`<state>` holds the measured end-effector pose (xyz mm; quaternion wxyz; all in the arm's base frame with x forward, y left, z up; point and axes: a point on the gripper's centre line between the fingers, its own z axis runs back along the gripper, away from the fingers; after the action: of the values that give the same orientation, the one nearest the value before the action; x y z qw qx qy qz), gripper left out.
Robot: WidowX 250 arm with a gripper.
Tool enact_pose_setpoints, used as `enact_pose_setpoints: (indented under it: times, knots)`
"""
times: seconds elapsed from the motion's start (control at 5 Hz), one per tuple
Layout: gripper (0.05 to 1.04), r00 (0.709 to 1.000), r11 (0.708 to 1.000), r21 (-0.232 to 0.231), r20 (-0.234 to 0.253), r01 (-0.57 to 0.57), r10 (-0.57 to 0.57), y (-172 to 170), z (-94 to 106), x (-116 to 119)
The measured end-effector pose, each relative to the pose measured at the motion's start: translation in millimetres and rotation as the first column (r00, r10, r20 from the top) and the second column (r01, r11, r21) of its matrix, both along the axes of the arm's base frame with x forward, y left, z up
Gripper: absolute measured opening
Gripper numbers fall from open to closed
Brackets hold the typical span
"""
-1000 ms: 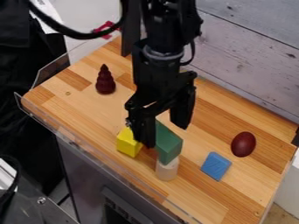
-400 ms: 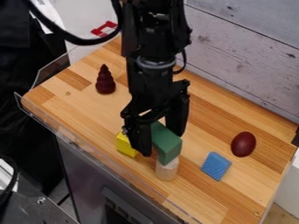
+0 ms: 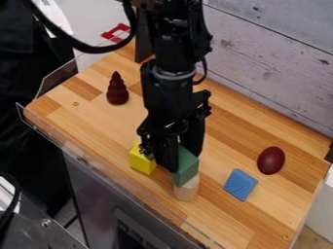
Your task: Pick up the green arch on top of the white cylinder and blue cube and put it on the table
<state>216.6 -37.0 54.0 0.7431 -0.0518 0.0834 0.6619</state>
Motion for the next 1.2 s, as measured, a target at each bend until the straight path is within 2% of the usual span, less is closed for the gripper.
enact_pose_setpoints:
  times: [0.4, 0.6, 0.8, 1.0, 1.2]
  knots:
    - [0.532, 1.000, 1.000, 0.024, 0.010, 0.018, -0.019, 0.1, 0.2, 0.9]
    - [0.532, 0.997, 0.994, 0.099, 0.059, 0.049, -0.055, -4.2, 23.9, 17.3]
    - [0.532, 0.990, 0.986, 0.137, 0.092, 0.091, -0.104, -12.8, 42.1, 43.9]
    - [0.532, 0.988, 0.989, 0.128, 0.123, 0.080, -0.096, -21.9, 47.6, 60.1]
    - [0.532, 0.988, 0.996, 0.074, 0.142, 0.045, -0.055, -32.4, 39.7, 72.8]
